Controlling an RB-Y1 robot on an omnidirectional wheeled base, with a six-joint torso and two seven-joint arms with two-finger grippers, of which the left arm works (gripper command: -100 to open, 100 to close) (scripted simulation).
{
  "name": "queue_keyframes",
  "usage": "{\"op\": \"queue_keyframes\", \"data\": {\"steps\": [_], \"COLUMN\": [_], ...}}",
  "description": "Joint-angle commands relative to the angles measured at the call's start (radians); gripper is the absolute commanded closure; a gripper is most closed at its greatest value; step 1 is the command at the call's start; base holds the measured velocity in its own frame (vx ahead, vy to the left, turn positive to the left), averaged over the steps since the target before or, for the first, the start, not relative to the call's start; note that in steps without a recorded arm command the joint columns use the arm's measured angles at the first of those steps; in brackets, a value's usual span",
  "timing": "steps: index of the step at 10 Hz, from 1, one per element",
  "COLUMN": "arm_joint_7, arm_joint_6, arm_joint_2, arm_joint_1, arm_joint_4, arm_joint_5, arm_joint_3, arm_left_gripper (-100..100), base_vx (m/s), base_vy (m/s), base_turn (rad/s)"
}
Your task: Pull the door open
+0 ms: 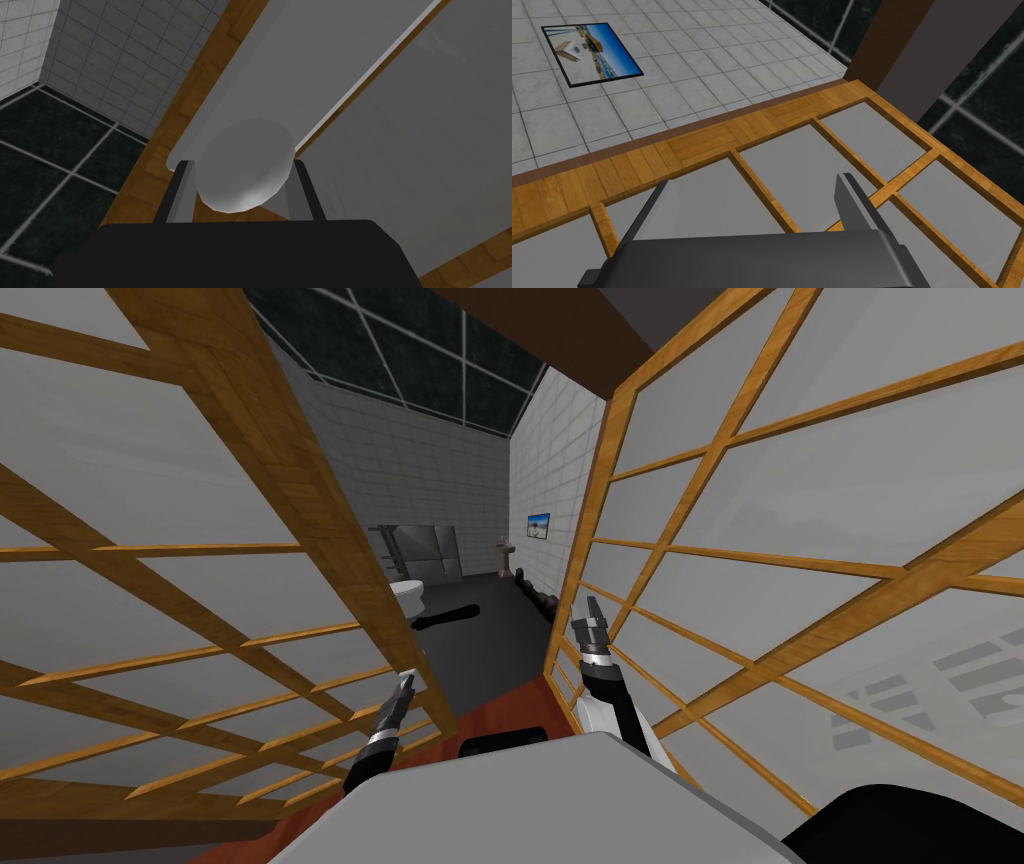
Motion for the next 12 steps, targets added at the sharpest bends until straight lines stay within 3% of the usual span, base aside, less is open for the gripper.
{"op": "queue_keyframes", "data": {"steps": [1, 2, 4, 12], "arm_joint_7": [0.05, 0.055, 0.118, 0.3], "arm_joint_6": [-0.002, -0.002, -0.002, -0.001], "arm_joint_2": [-0.002, -0.002, 0.002, 0.01], "arm_joint_1": [-0.008, -0.008, -0.016, -0.032], "arm_joint_4": [0.014, 0.014, 0.023, 0.04], "arm_joint_5": [0.013, 0.013, 0.038, 0.09], "arm_joint_3": [-0.013, -0.013, -0.026, -0.054], "arm_left_gripper": [100, 100, 100, 100], "base_vx": [-0.04, -0.031, -0.041, -0.037], "base_vy": [0.004, 0.006, 0.011, 0.01], "base_turn": [-0.032, -0.021, -0.043, -0.032]}}
